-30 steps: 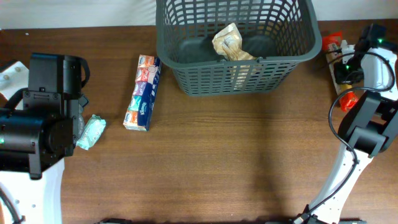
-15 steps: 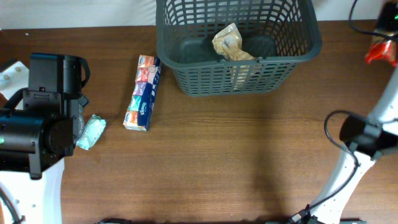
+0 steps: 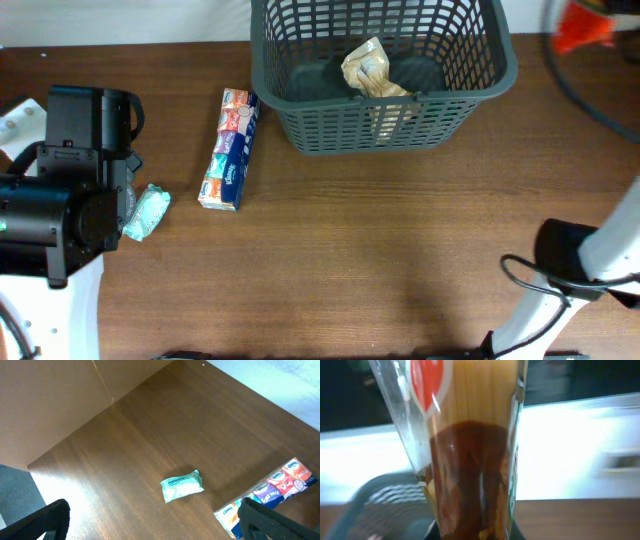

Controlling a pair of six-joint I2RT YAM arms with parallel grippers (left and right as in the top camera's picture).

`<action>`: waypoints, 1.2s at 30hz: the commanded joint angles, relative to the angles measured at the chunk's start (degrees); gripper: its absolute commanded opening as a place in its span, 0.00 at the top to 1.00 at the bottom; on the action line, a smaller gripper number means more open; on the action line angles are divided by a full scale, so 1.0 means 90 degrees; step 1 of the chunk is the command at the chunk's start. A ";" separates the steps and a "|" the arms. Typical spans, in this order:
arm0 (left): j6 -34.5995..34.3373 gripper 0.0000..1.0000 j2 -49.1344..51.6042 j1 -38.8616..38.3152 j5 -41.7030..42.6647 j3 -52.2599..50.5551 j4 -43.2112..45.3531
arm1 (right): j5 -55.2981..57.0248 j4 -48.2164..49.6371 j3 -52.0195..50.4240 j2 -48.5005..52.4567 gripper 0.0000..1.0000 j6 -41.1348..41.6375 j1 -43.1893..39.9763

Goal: Pack container
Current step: 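Lift the spaghetti pack with the right gripper and carry it over the basket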

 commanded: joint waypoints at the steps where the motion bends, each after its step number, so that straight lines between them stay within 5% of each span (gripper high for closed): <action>1: -0.0061 0.01 -0.0056 0.0041 -0.0046 0.0063 -0.0007 | -0.0155 0.0340 -0.0068 0.0151 0.96 0.0070 0.0670; 7: -0.0061 0.01 -0.0056 0.0041 -0.0046 0.0063 -0.0007 | 0.1185 0.0690 -0.0401 0.0493 0.96 0.0019 0.1506; 34: -0.0061 0.01 -0.0056 0.0041 -0.0046 0.0063 -0.0007 | 0.1396 0.1979 -0.4605 0.0981 0.96 -0.0282 0.1761; 36: -0.0061 0.01 -0.0056 0.0041 -0.0046 0.0063 -0.0007 | 0.1394 0.1977 -0.4660 0.0981 0.75 -0.0282 0.1761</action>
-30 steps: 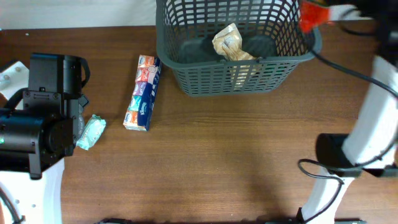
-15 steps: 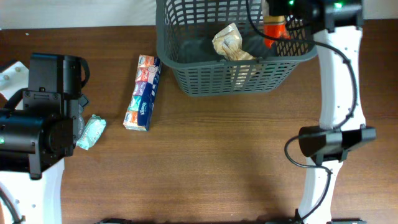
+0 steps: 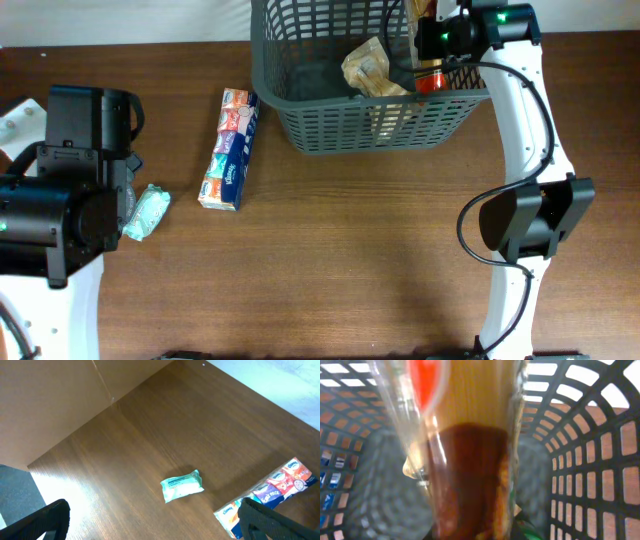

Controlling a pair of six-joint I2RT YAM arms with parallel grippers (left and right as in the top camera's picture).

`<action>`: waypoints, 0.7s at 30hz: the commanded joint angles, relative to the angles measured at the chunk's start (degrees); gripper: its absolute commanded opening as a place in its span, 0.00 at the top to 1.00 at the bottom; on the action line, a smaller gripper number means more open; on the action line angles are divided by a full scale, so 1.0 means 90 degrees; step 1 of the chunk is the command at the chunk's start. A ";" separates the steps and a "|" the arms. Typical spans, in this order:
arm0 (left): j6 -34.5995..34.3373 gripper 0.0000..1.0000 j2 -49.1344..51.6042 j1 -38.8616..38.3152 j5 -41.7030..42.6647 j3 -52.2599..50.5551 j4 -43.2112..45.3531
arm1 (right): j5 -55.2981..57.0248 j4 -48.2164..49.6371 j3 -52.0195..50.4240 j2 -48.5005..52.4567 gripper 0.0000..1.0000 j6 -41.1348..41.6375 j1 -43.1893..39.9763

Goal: Pack container
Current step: 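Lift the spaghetti pack with the right gripper and carry it over the basket, then drop the spaghetti pack into the basket and retract the right gripper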

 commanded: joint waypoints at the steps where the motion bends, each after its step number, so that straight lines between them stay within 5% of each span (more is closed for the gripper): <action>1: -0.0061 0.01 -0.0056 0.0041 -0.0046 0.0063 -0.0007 | 0.0012 0.0044 -0.0138 -0.0204 0.52 -0.0036 0.0027; 7: -0.0061 0.01 -0.0056 0.0041 -0.0046 0.0063 -0.0007 | 0.0010 0.0041 -0.0136 -0.0204 0.45 -0.0036 0.0027; 13: -0.0058 0.01 -0.0056 0.0041 -0.0046 0.0063 -0.0007 | 0.0007 0.0034 -0.0039 -0.0219 0.18 -0.0036 0.0019; 21: -0.0058 0.01 -0.0056 0.0041 -0.0046 0.0063 -0.0007 | 0.0005 -0.0209 0.1447 -0.0452 0.09 -0.0039 0.0015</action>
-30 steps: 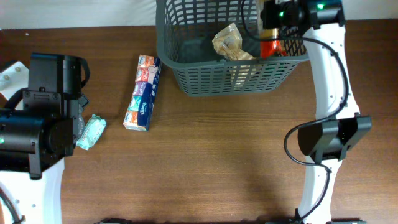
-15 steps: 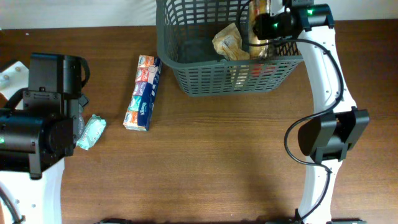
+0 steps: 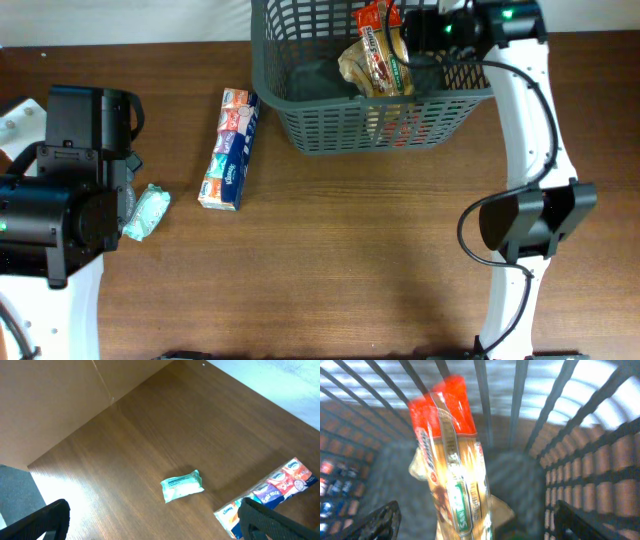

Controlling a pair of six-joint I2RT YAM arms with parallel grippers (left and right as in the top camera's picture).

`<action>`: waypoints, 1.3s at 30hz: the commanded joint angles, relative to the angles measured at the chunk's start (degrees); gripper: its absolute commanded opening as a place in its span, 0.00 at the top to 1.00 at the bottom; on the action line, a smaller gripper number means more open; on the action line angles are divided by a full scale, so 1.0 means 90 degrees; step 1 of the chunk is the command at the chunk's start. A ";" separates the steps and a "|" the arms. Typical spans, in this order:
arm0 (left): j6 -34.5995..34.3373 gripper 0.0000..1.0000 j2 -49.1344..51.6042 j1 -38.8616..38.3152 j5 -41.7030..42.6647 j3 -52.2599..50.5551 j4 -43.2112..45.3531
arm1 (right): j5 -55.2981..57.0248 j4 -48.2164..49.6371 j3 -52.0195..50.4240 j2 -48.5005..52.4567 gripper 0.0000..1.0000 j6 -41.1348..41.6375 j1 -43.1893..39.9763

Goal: Pack container
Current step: 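Drop the spaghetti pack into the basket and retract the right gripper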

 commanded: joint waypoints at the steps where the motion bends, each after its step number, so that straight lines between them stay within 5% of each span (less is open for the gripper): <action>1: -0.0058 0.01 -0.0056 0.0041 -0.0046 0.0063 -0.0007 | 0.0007 -0.0134 0.1122 -0.0486 0.08 0.0024 0.0015; 6: -0.0058 0.01 -0.0056 0.0041 -0.0046 0.0063 -0.0007 | 0.0287 -0.0527 0.2633 -0.0758 0.01 -0.0415 0.0015; 9: -0.0061 0.01 -0.0056 0.0041 -0.0046 0.0063 -0.0007 | 0.1812 -0.0974 0.3366 -0.0940 0.01 -0.0471 0.0012; 12: -0.0061 0.01 -0.0056 0.0041 -0.0046 0.0063 -0.0007 | 0.3483 -0.1506 0.3657 -0.1229 0.01 -0.0415 -0.0143; 19: -0.0061 0.01 -0.0056 0.0041 -0.0046 0.0063 -0.0007 | 0.4843 -0.2769 0.3655 -0.1535 0.01 0.0636 -0.1030; 27: -0.0061 0.01 -0.0056 0.0041 -0.0044 0.0063 0.0121 | 0.4787 -0.3929 0.3395 -0.1535 0.01 0.2137 -0.2735; 39: -0.0058 0.01 -0.0056 0.0041 0.1236 0.0063 -0.0061 | 0.2509 -0.3988 0.1909 -0.1382 0.01 0.2132 -0.4279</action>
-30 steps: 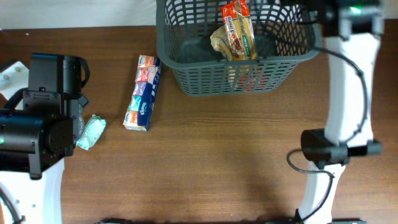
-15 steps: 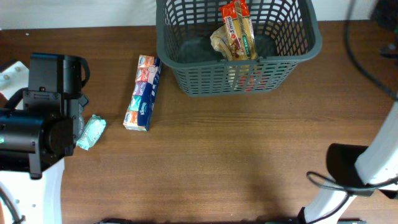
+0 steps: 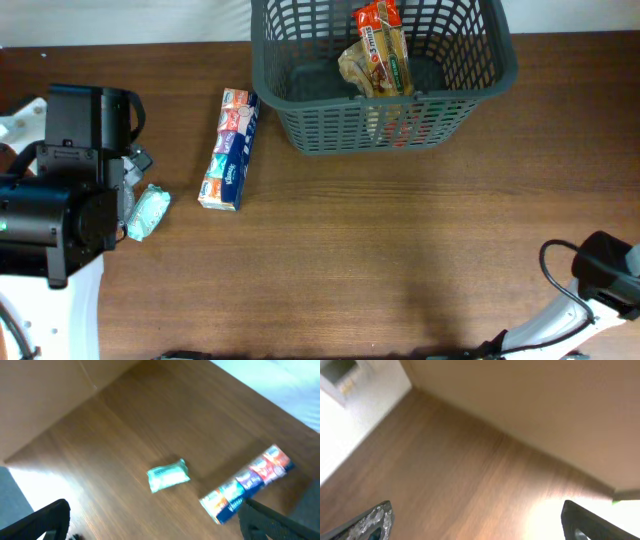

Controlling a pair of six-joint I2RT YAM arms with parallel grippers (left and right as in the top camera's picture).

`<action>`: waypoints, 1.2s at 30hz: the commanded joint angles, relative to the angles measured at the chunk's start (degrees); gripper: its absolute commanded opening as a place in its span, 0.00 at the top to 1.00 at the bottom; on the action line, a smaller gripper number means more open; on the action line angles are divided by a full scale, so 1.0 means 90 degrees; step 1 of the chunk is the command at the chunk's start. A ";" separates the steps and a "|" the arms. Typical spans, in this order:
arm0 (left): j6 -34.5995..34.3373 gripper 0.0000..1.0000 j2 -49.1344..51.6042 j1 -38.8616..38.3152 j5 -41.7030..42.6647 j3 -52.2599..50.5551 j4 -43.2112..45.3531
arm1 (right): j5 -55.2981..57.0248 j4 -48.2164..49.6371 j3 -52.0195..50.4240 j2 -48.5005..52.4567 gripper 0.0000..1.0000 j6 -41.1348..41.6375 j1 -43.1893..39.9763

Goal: Pack container
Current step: 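Drop the spaghetti pack into the basket and retract the right gripper, then move the left gripper over the tissue multi-pack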

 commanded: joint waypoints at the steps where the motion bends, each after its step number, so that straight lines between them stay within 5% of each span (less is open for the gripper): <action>1: -0.0056 0.01 -0.0056 0.0041 0.0663 0.0058 -0.0163 | -0.0692 -0.0024 -0.0687 0.0170 0.01 0.0119 -0.0104; 7: -0.0041 0.01 -0.0056 0.0041 0.1899 0.0056 -0.0165 | -0.0738 -0.0019 -0.1904 0.0226 0.01 0.0119 -0.0087; 16: 0.3016 0.01 0.0384 0.0041 0.2414 0.0058 0.0406 | -0.0738 0.0097 -0.3371 0.0226 0.01 0.0119 -0.0087; 30: 0.3053 0.01 0.1513 0.0041 0.2841 0.0044 0.0406 | -0.0738 0.0104 -0.3638 0.0226 0.01 0.0119 -0.0087; 36: 0.4218 0.01 0.1603 0.0066 0.2912 0.0041 0.1685 | -0.0738 0.0104 -0.3638 0.0226 0.01 0.0119 -0.0087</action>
